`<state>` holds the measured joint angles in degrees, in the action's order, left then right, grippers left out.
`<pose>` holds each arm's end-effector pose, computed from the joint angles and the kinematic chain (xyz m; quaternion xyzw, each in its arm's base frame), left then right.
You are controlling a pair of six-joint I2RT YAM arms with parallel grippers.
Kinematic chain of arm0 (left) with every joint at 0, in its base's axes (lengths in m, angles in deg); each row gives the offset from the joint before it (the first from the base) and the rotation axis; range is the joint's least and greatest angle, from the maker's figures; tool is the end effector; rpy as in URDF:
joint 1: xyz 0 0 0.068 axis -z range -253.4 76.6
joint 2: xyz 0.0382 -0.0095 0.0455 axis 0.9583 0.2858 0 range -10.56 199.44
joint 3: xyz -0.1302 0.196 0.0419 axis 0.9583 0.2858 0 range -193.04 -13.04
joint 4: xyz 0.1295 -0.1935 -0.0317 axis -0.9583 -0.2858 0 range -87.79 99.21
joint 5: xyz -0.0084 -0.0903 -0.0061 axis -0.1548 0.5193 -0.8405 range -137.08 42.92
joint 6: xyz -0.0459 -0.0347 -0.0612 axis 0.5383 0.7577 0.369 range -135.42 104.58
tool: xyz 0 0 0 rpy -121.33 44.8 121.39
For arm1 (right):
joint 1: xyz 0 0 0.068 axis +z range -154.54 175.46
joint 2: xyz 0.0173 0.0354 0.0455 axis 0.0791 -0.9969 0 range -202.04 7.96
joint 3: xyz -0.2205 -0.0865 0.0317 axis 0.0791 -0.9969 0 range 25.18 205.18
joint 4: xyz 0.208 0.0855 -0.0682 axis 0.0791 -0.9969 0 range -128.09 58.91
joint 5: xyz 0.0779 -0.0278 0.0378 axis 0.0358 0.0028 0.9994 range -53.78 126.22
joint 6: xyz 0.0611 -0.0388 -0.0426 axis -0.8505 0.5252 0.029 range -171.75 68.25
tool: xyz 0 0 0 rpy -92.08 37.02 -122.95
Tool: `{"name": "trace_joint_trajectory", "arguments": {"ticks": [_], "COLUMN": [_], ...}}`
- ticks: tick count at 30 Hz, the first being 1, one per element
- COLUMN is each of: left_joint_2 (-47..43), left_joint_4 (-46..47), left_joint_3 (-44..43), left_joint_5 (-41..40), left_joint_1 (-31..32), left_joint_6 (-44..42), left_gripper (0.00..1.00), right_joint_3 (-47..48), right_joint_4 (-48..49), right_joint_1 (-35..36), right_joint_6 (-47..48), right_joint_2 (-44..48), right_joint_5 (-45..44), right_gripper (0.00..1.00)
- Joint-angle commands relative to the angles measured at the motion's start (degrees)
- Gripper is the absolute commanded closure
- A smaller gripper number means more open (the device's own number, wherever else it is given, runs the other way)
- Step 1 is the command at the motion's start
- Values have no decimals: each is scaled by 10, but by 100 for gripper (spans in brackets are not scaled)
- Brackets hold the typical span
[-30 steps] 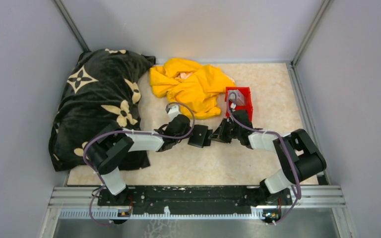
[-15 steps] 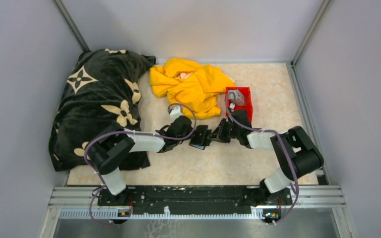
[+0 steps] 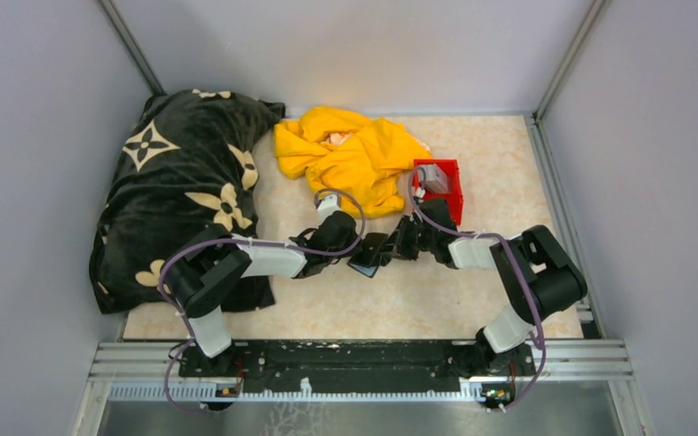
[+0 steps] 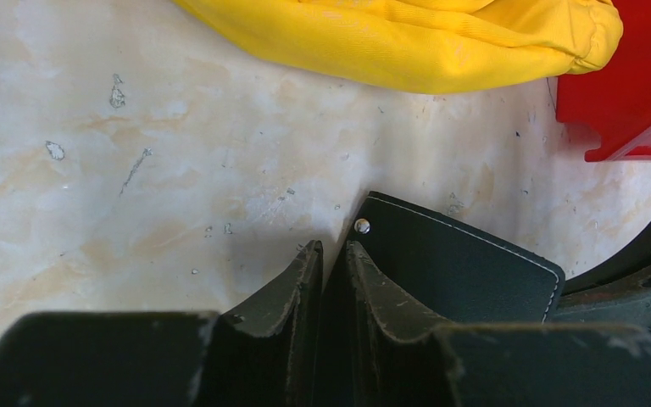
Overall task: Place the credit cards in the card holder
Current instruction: Open the card holder at the center of the board.
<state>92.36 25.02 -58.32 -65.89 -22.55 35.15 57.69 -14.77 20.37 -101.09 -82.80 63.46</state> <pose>0.2361 -0.2523 0.0900 -0.0645 0.9008 -0.2172 0.3704 0.2505 0.1534 0.0965 0.0941 0.8878 0.4104 0.1857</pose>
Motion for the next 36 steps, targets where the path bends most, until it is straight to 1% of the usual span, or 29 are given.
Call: {"name": "trace_joint_trajectory", "arguments": {"ticks": [1, 6, 14, 19, 21, 26, 29, 36], "left_joint_2": [74, 66, 54, 49, 47, 31, 15, -31], "left_joint_4": [-221, -222, -232, -240, -245, -275, -293, -325], "left_joint_3": [46, 54, 65, 78, 80, 78, 82, 107], "left_joint_5": [123, 129, 141, 144, 144, 133, 126, 120], "left_joint_1": [32, 35, 40, 49, 52, 53, 54, 61], "left_joint_6": [-19, -13, -6, 5, 6, 11, 18, 38], "left_gripper": [74, 74, 72, 67, 63, 56, 52, 50], "right_joint_3": [35, 40, 33, 36, 39, 51, 69, 116], "right_joint_4": [10, 26, 107, 136, 136, 109, 60, -53], "right_joint_1": [14, 26, 40, 47, 47, 49, 55, 63], "right_joint_6": [0, -14, -62, -79, -79, -65, -38, 21], "right_joint_2": [-10, -10, 1, 14, 23, 40, 49, 59], "right_joint_5": [-22, -21, -17, -21, -23, -32, -48, -80], "right_gripper": [100, 100, 100, 100, 100, 100, 100, 100]}}
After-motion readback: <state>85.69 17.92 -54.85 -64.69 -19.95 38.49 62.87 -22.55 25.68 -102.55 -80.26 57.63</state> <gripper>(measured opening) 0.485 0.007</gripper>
